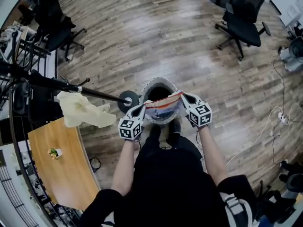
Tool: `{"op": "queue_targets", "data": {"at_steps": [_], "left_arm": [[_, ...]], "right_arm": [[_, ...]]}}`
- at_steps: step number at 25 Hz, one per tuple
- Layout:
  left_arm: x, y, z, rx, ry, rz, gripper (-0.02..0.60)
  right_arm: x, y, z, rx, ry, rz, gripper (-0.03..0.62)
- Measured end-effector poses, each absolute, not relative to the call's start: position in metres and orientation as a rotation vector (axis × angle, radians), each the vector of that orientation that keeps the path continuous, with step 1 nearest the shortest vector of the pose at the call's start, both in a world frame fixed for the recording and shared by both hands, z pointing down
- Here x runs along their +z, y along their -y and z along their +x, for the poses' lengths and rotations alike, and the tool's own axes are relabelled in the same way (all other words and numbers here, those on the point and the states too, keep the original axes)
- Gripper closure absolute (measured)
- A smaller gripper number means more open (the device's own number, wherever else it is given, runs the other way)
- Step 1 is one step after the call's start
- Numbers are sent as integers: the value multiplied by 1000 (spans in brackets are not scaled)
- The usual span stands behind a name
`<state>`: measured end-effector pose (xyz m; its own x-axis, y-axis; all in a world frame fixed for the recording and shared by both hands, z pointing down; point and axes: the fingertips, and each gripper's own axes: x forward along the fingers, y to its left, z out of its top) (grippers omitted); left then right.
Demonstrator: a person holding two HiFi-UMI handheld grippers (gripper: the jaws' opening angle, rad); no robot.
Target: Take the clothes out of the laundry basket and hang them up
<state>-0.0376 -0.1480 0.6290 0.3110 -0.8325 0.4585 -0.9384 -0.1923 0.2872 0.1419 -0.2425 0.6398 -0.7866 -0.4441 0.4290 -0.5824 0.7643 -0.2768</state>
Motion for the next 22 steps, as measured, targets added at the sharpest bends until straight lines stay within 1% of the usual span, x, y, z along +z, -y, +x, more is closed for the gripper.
{"op": "queue_targets", "data": {"at_steps": [3,15,22], "left_arm": [[607,142,-60,199,1677,2016,558],[539,108,-126,102,2064,1838,558],[492,89,-164,47,2259,1760,558]], "right_arm": [[621,249,115,522,2675,683,585],[556,268,14,367,2829,311,585],[519,276,-56,306,2912,137,585]]}}
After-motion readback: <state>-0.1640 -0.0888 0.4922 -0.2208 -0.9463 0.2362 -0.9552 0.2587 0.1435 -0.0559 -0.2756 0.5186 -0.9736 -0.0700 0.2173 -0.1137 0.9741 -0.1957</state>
